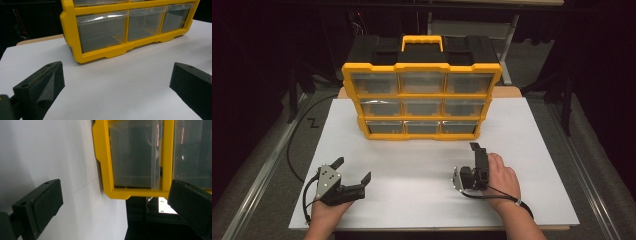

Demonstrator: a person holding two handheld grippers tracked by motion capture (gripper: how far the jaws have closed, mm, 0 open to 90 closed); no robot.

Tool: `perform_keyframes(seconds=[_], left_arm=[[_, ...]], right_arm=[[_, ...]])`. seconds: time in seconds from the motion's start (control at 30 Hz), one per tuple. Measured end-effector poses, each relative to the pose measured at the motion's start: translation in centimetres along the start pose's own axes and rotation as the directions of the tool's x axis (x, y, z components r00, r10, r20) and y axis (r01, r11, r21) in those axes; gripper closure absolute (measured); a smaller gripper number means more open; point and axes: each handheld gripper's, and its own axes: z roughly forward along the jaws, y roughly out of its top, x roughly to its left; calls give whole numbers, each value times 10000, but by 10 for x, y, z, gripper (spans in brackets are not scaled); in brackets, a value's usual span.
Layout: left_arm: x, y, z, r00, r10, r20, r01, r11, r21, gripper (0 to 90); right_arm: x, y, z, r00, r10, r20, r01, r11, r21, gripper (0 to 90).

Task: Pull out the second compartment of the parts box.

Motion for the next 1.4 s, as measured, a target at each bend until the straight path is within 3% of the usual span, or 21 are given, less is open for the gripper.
perform_keyframes(seconds=[0.2, 0.57, 0.9, 1.13, 1.4], left_arm=[[1, -1, 0, 10000, -78, -17, 78, 9999, -65, 4], [2, -1, -2, 9998, -184, 3, 184, 9996, -233, 4], [1, -1, -1, 9999, -46, 98, 48, 9997, -222, 4], [1, -1, 0, 9996, -96, 268, 104, 9995, -295, 4], [0, -1, 0, 9995, -42, 326, 54, 9993, -365, 4]], right_arm=[[3, 9, 1, 9989, -471, 29, 472, 9989, -63, 18], [4, 26, 1, 9929, -1043, 573, 1057, 9942, -204, 96], [0, 38, 2, 9887, -1001, 1112, 1051, 9937, -400, 183], [-10, 47, 1, 9800, -810, 1819, 894, 9953, -382, 279], [-18, 55, 2, 9730, -625, 2223, 709, 9970, -299, 352]])
